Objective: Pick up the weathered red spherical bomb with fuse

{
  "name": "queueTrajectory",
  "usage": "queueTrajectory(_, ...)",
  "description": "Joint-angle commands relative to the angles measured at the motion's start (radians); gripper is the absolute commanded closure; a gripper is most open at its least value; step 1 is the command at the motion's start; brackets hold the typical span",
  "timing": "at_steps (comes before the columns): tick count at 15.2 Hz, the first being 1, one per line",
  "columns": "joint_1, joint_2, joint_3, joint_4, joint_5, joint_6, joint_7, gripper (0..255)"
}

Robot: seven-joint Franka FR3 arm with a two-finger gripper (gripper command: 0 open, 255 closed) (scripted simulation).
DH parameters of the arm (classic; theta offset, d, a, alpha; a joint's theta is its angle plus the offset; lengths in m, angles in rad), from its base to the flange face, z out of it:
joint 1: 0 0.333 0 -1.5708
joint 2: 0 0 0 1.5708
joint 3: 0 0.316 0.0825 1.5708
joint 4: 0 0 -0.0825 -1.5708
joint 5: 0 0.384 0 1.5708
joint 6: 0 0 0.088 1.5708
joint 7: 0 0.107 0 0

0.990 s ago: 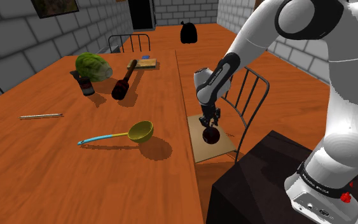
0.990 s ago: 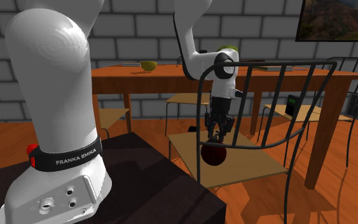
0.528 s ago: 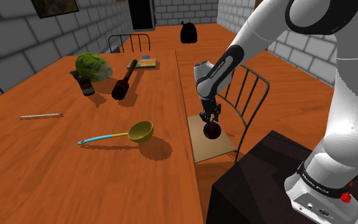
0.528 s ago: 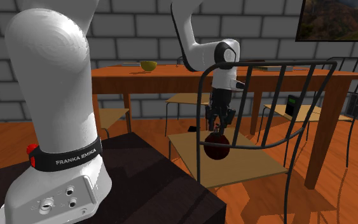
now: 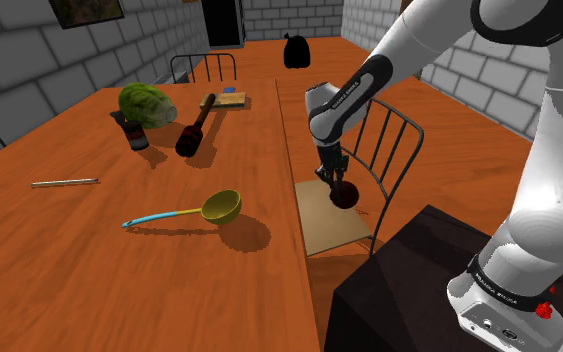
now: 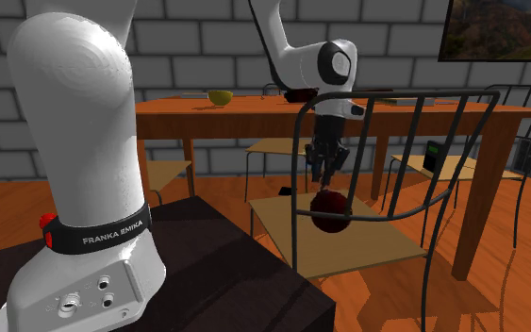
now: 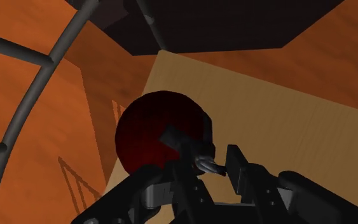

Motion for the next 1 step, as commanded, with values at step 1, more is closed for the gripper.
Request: queueTrajectory(1, -0.001, -0.006, 0.000, 0.003, 0.001, -0.009, -0.002, 255)
